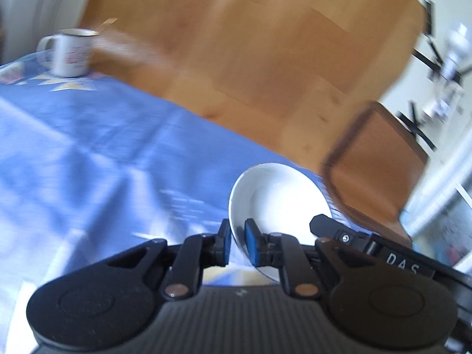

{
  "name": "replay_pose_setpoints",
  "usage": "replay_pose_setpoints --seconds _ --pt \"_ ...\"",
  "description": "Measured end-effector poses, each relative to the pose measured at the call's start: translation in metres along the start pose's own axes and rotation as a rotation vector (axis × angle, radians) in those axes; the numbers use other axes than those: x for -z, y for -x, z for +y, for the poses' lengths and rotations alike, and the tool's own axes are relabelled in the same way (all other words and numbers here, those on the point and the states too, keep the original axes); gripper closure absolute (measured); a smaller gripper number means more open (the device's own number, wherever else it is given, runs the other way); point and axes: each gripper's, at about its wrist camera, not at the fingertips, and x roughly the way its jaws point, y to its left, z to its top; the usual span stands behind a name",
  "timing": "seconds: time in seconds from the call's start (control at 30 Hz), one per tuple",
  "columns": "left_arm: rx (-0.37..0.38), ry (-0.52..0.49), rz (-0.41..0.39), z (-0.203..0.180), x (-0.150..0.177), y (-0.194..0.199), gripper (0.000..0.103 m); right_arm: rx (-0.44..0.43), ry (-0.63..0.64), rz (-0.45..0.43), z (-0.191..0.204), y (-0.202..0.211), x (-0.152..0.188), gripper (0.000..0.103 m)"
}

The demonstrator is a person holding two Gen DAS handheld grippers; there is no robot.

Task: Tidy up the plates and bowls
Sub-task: 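Carry the bowl to the bowl stack, lower it in, and open both grippers, then withdraw both open grippers from the bowl and saucer stacks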

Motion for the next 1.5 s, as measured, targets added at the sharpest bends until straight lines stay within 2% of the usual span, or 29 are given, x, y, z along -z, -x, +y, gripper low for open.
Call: replay_pose_setpoints --seconds 0.23,0.47,0.67,0.73,1.0,1.13,1.3,1.5 --pt "0.138 -0.115 0.081 -0.089 0.019 -0.032 0.092 0.139 -0.082 -0.123 -0.068 0.059 -0.008 0.097" --pt "0.177 -0.195 0.158 -0.145 0.037 -0.064 0.092 0.228 -0.171 -0.154 -0.122 0.084 -0.001 0.097" --pt "0.147 -0.208 0.192 -0.151 0.043 -0.08 0.092 0.227 -0.207 -0.133 -0.138 0.081 0.006 0.097" --pt "0.128 -0.207 0.194 -0.152 0.042 -0.084 0.091 0.225 -0.216 -0.128 -0.139 0.077 0.006 0.092" --pt "0.119 -0.244 0.152 -0.156 0.037 -0.074 0.088 0.25 -0.219 -0.168 -0.144 0.087 0.003 0.089" --pt "0.117 -0.273 0.126 -0.161 0.039 -0.067 0.078 0.252 -0.213 -0.166 -0.144 0.088 0.003 0.089" --pt "0.08 -0.303 0.075 -0.16 0.037 -0.059 0.077 0.25 -0.21 -0.16 -0.142 0.086 0.003 0.089" --pt "-0.008 -0.367 0.027 -0.159 0.037 -0.056 0.077 0.235 -0.193 -0.161 -0.137 0.086 0.002 0.089"
